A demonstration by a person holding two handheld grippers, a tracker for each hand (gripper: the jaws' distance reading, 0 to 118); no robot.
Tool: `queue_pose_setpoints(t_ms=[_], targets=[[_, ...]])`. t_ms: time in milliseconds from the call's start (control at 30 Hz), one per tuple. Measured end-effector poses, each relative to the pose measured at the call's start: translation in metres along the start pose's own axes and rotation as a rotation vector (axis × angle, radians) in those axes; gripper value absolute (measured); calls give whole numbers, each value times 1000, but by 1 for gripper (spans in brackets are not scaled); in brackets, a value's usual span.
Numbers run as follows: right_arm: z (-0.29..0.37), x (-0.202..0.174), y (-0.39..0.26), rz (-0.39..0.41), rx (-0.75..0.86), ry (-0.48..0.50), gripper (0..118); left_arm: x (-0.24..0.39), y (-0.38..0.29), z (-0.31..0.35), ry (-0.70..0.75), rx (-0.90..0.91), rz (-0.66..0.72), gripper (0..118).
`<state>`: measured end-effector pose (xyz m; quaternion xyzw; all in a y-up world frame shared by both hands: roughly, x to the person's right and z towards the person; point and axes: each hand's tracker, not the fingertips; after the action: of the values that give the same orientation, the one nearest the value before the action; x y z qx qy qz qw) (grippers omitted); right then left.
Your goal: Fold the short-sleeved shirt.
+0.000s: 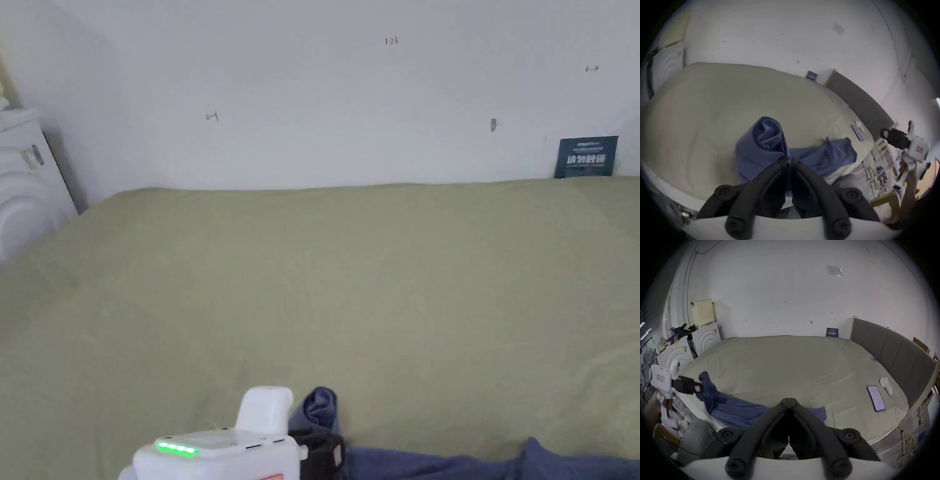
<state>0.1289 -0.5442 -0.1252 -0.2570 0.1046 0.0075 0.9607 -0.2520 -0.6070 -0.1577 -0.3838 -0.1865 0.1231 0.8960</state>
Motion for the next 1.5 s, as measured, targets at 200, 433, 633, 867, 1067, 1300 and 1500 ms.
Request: queue_pose_setpoints(t_ms=[200,433,633,867,1067,1300,1500], targets=[[-3,17,-9,-32,-14,-18,0,24,-32,-76,-74,-162,-70,38],[-8,25,-13,-60,-22,-2,0,-16,-23,-45,-197,-17,199,92],[-14,19,-16,-50,-36,34,0,-47,-24,-47,-168,50,337,4],[-6,10,-18,-51,-30,60,0,-21,-59,-115,-206,-39,431,0],[-4,1,-14,-14,-42,80,0,16,-85,-153,-315,-110,470,0],[-4,-3,-11,2,-40,86,0,-16,-39,-75,-363,46,446,5],[-15,-8,-13,3,-56,113,0,-103,-13,-16,-237,48,427,116]])
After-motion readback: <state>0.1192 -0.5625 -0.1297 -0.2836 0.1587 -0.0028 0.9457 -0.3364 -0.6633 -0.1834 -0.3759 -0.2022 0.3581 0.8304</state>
